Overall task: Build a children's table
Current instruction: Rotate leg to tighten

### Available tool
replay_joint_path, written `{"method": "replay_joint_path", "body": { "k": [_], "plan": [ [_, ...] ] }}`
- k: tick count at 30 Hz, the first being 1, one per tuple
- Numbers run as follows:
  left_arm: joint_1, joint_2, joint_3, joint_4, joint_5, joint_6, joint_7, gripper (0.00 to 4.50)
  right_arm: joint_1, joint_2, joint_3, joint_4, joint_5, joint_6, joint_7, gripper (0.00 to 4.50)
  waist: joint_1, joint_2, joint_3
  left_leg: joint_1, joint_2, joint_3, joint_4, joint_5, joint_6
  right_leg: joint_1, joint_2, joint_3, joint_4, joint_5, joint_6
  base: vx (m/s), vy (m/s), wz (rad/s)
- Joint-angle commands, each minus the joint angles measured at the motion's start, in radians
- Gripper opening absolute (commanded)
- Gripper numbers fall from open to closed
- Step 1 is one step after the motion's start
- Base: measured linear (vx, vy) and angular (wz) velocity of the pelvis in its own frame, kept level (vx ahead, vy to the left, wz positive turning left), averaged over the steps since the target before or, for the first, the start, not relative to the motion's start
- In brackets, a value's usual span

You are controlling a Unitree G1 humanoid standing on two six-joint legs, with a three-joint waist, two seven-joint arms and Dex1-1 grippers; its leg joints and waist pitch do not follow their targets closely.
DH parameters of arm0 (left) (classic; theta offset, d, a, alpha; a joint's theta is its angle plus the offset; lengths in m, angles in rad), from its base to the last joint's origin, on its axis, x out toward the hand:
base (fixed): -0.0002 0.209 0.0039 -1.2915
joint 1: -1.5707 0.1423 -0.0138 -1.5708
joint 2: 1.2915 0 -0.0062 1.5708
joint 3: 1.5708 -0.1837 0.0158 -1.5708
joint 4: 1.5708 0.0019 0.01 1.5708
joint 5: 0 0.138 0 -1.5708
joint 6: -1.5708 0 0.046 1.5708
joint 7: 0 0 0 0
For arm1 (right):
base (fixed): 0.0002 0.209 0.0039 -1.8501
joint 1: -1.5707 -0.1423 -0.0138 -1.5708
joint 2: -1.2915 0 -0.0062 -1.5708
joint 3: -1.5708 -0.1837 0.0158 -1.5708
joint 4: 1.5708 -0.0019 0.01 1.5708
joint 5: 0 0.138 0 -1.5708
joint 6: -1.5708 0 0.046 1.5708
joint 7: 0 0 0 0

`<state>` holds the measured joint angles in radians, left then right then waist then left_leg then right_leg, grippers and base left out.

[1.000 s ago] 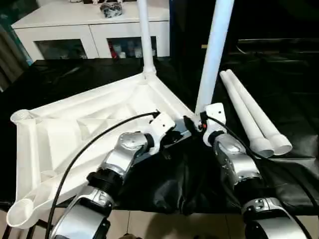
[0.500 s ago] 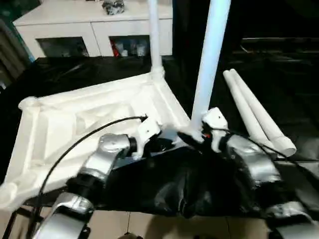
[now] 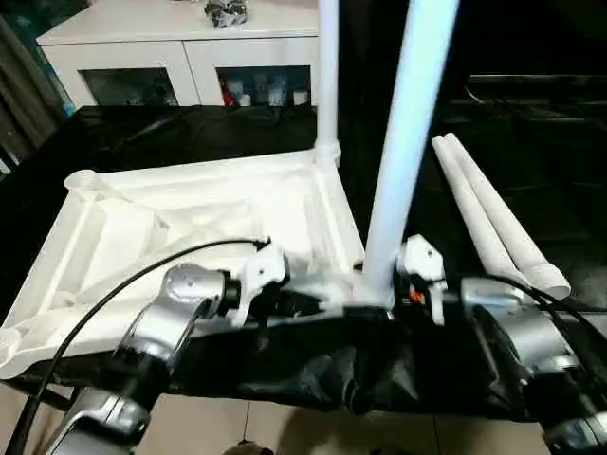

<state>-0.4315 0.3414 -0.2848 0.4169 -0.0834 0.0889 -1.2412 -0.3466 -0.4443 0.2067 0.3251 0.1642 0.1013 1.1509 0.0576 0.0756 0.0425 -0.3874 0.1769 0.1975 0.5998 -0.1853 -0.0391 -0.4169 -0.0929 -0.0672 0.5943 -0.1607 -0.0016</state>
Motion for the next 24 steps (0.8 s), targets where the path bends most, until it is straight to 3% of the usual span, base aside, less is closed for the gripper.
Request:
{"method": "replay_joint_path", "body": {
  "k": [1,6,7,14,16,21,22,24],
  "plan": [
    [-0.006,0.0,-0.002,-0.058,-0.045,0.002,-0.043,0.0,0.002,-0.01,0.018,-0.038,0.019,0.027,0.037,3.58,-0.001,-0.024,-0.062,0.014,0.054,-0.023,-0.073,-0.227,0.094,0.051,-0.052,0.04,-0.075,-0.331,-0.201,0.0,0.0,0.0],
    [-0.004,0.011,-0.003,-0.061,-0.042,0.008,-0.058,0.0,0.009,-0.025,0.022,-0.061,0.029,0.054,0.07,3.17,0.002,-0.024,-0.063,0.015,0.052,-0.022,-0.07,-0.212,0.096,0.051,-0.052,0.039,-0.074,-0.313,-0.209,0.0,0.0,0.0],
    [-0.004,0.012,-0.002,-0.059,-0.041,0.007,-0.058,0.0,0.011,-0.026,0.023,-0.063,0.029,0.055,0.071,2.89,0.002,-0.024,-0.064,0.013,0.052,-0.022,-0.069,-0.201,0.099,0.052,-0.052,0.039,-0.072,-0.3,-0.211,0.0,0.0,0.0],
    [-0.011,-0.002,0.001,-0.043,-0.026,0.007,-0.012,0.0,0.029,-0.012,0.02,-0.074,0.043,0.083,0.058,2.73,0.003,-0.025,-0.063,0.014,0.052,-0.022,-0.068,-0.207,0.095,0.051,-0.052,0.039,-0.075,-0.315,-0.206,0.0,0.0,0.0],
    [-0.028,-0.026,0.007,-0.017,-0.007,-0.003,0.037,0.0,0.027,0.022,0.005,-0.058,0.044,0.089,0.009,2.73,0.003,-0.023,-0.062,0.015,0.051,-0.022,-0.069,-0.211,0.091,0.05,-0.052,0.039,-0.077,-0.325,-0.203,0.0,0.0,0.0],
    [-0.092,-0.108,0.032,0.08,0.052,-0.009,0.242,0.0,-0.023,0.145,-0.016,0.076,-0.06,0.05,-0.285,2.72,-0.011,-0.023,-0.057,0.019,0.044,-0.025,-0.073,-0.265,0.044,0.045,-0.053,0.035,-0.091,-0.441,-0.166,0.0,0.0,0.0],
    [-0.116,-0.138,0.038,0.11,0.067,-0.005,0.31,0.0,-0.053,0.197,-0.024,0.143,-0.1,0.041,-0.419,2.72,-0.019,-0.022,-0.057,0.018,0.042,-0.03,-0.075,-0.281,0.03,0.048,-0.055,0.033,-0.092,-0.468,-0.154,0.0,0.0,0.0],
    [-0.137,-0.165,0.045,0.136,0.079,0.004,0.372,0.0,-0.078,0.239,-0.03,0.193,-0.115,0.049,-0.501,2.72,-0.032,-0.021,-0.056,0.02,0.04,-0.03,-0.075,-0.3,0.019,0.042,-0.051,0.032,-0.095,-0.477,-0.153,0.0,0.0,0.0]
  ]
}}
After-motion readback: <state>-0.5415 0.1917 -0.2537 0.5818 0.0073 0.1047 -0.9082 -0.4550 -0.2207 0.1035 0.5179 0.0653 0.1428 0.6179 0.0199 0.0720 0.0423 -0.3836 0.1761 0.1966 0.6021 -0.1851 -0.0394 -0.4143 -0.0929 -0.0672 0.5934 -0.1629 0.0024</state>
